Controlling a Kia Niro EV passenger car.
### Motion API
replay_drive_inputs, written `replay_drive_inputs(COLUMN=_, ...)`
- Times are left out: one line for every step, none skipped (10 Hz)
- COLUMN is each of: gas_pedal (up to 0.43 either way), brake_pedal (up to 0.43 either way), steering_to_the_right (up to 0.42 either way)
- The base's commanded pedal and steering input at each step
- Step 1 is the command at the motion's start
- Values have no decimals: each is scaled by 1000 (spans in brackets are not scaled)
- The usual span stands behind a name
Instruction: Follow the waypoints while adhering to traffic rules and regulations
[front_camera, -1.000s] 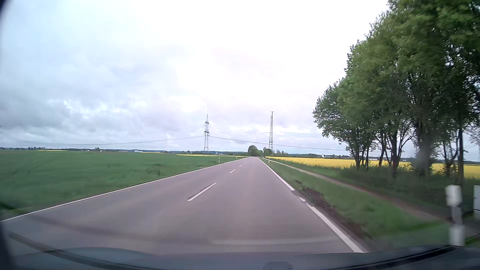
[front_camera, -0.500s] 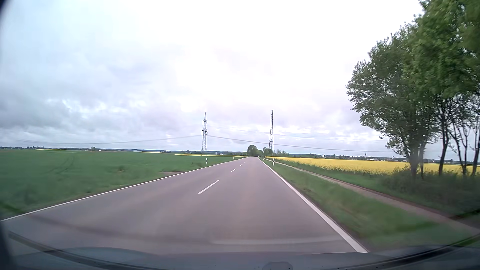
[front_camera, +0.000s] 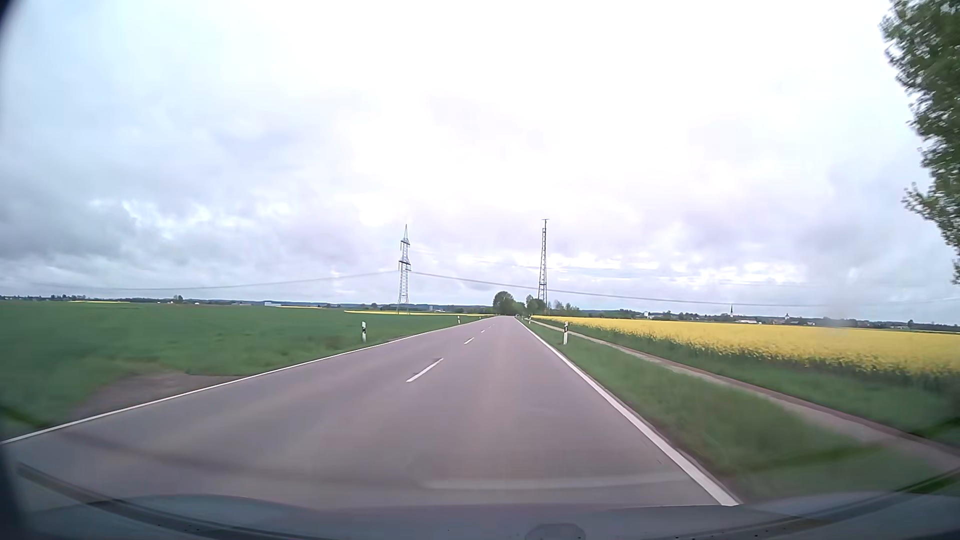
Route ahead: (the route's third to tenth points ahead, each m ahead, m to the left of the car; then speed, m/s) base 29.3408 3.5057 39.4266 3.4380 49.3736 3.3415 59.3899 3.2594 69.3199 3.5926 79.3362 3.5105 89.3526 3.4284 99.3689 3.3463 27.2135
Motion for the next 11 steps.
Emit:
replay_drive_inputs(gas_pedal=280, brake_pedal=0, steering_to_the_right=2)
replay_drive_inputs(gas_pedal=268, brake_pedal=0, steering_to_the_right=3)
replay_drive_inputs(gas_pedal=260, brake_pedal=0, steering_to_the_right=2)
replay_drive_inputs(gas_pedal=260, brake_pedal=0, steering_to_the_right=3)
replay_drive_inputs(gas_pedal=260, brake_pedal=0, steering_to_the_right=2)
replay_drive_inputs(gas_pedal=260, brake_pedal=0, steering_to_the_right=2)
replay_drive_inputs(gas_pedal=260, brake_pedal=0, steering_to_the_right=3)
replay_drive_inputs(gas_pedal=260, brake_pedal=0, steering_to_the_right=2)
replay_drive_inputs(gas_pedal=260, brake_pedal=0, steering_to_the_right=2)
replay_drive_inputs(gas_pedal=260, brake_pedal=0, steering_to_the_right=2)
replay_drive_inputs(gas_pedal=260, brake_pedal=0, steering_to_the_right=2)
